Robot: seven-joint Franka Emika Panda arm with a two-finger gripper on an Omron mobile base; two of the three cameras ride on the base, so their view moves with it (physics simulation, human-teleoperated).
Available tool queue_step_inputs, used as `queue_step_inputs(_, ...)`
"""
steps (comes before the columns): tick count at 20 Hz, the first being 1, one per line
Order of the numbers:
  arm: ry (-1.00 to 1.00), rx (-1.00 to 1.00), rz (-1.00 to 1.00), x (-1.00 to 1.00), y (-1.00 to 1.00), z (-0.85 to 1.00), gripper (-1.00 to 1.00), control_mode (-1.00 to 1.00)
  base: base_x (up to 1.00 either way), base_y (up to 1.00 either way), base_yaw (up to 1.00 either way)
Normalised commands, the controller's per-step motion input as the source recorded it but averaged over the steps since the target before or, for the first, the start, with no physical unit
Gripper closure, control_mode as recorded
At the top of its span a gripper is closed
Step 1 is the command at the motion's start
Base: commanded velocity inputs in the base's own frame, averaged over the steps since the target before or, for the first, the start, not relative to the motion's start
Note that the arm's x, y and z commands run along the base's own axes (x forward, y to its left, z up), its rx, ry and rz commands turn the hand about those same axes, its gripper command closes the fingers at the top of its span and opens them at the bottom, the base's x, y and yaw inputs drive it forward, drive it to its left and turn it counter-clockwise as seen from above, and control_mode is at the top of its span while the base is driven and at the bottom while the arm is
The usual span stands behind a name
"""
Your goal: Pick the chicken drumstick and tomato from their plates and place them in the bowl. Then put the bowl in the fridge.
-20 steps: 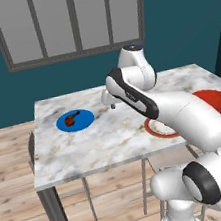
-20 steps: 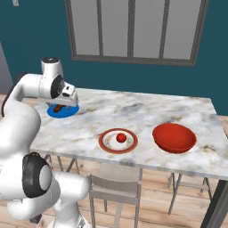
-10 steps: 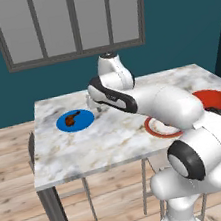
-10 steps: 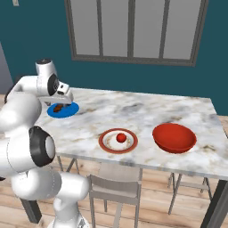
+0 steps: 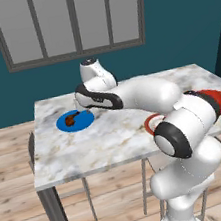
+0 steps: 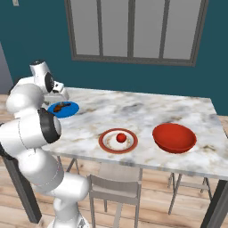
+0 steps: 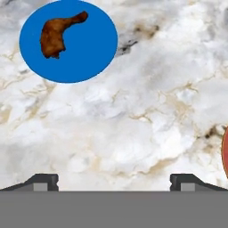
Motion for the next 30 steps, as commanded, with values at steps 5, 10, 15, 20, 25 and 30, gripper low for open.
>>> queue_step_inputs(5, 0.00, 0.01, 0.00, 0.33, 0.27, -0.15, -1.00, -1.00, 0.00, 0.00, 0.00)
queue_step_inputs(10, -0.05, 0.02, 0.00, 0.15, 0.17, -0.18, -1.00, -1.00, 0.00, 0.00, 0.00)
queue_step_inputs(15, -0.16, 0.10, 0.03, -0.01, 0.12, -0.31, -1.00, -1.00, 0.00, 0.00, 0.00)
queue_step_inputs(20, -0.26, 0.09, 0.13, -0.05, 0.05, -0.36, -1.00, -1.00, 0.00, 0.00, 0.00)
queue_step_inputs(25, -0.06, 0.10, 0.15, 0.20, 0.00, -0.09, -1.00, -1.00, 0.00, 0.00, 0.00)
queue_step_inputs(30, 0.11, 0.00, 0.13, 0.23, 0.00, 0.03, -1.00, -1.00, 0.00, 0.00, 0.00)
